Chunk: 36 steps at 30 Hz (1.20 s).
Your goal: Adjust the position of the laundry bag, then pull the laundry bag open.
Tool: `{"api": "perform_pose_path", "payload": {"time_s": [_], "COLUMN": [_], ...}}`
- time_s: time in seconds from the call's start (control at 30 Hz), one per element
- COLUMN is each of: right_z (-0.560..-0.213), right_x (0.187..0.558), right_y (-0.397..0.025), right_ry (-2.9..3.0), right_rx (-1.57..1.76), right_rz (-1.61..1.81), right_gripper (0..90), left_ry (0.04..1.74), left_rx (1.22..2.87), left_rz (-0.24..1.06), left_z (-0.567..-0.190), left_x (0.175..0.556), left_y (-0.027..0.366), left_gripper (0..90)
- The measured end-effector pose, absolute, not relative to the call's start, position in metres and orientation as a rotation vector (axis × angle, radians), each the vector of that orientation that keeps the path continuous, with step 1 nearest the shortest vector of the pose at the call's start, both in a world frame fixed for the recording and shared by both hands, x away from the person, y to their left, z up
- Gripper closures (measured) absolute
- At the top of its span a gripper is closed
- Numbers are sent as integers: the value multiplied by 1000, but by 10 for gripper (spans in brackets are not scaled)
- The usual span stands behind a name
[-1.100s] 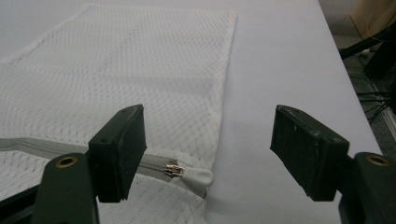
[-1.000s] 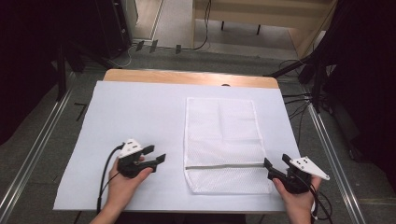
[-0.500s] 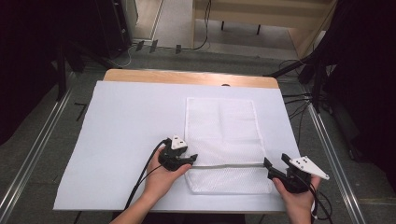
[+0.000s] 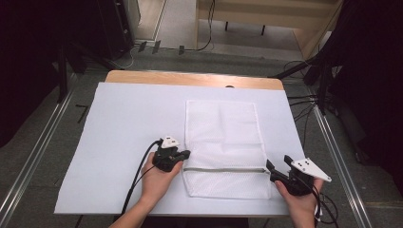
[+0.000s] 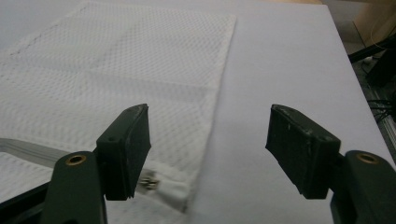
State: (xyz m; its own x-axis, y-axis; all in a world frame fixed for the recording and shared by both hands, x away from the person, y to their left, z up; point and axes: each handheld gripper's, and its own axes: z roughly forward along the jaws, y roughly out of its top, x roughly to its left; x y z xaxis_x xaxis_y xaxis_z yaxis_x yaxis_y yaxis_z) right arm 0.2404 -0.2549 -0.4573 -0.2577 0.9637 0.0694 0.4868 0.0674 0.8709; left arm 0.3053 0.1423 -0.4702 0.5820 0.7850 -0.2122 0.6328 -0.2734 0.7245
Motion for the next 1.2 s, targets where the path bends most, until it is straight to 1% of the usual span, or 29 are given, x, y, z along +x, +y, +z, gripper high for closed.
{"api": "perform_pose_path", "payload": {"time_s": [0.03, 0.13, 0.17, 0.2, 0.23, 0.27, 0.3, 0.33, 0.37, 0.53, 0.7, 0.77, 0.8, 0.83, 0.87, 1.03, 1.2], "right_z": [-457, -457, -457, -457, -457, -457, -457, -457, -457, -456, -455, -454, -453, -452, -450, -450, -451], "right_x": [240, 240, 240, 240, 240, 240, 240, 239, 240, 239, 237, 235, 233, 231, 226, 216, 206], "right_y": [-255, -253, -253, -251, -251, -249, -249, -246, -245, -235, -227, -222, -220, -217, -210, -196, -178], "right_ry": [1801, 1809, 1809, 1814, 1814, 1821, 1821, 1824, 1829, 1847, 1869, 1877, 1884, 1894, 1906, 1974, 2010], "right_rx": [1442, 1437, 1437, 1438, 1438, 1430, 1430, 1429, 1420, 1408, 1385, 1375, 1373, 1361, 1350, 1341, 1382], "right_rz": [1122, 1125, 1125, 1123, 1123, 1124, 1124, 1126, 1129, 1127, 1135, 1149, 1155, 1166, 1199, 1255, 1304], "right_gripper": [309, 310, 310, 309, 309, 309, 309, 308, 308, 308, 306, 306, 306, 308, 310, 310, 294], "left_ry": [1130, 1170, 1170, 1190, 1190, 1218, 1218, 1248, 1248, 1277, 1270, 1238, 1226, 1225, 1228, 1186, 1096], "left_rx": [2001, 1962, 1962, 1948, 1948, 1925, 1925, 1909, 1909, 1898, 1892, 1890, 1873, 1850, 1811, 1801, 1836], "left_rz": [238, 254, 254, 262, 262, 275, 275, 288, 288, 328, 321, 328, 351, 365, 379, 408, 377], "left_z": [-470, -468, -468, -467, -467, -467, -467, -467, -467, -465, -466, -465, -463, -462, -458, -451, -447], "left_x": [305, 300, 300, 296, 296, 290, 290, 282, 282, 260, 256, 255, 254, 253, 252, 245, 237], "left_y": [142, 174, 174, 192, 192, 210, 210, 227, 227, 257, 259, 259, 259, 260, 261, 262, 243], "left_gripper": [900, 900, 900, 900, 900, 900, 900, 900, 900, 900, 895, 793, 793, 689, 535, 526, 537]}}
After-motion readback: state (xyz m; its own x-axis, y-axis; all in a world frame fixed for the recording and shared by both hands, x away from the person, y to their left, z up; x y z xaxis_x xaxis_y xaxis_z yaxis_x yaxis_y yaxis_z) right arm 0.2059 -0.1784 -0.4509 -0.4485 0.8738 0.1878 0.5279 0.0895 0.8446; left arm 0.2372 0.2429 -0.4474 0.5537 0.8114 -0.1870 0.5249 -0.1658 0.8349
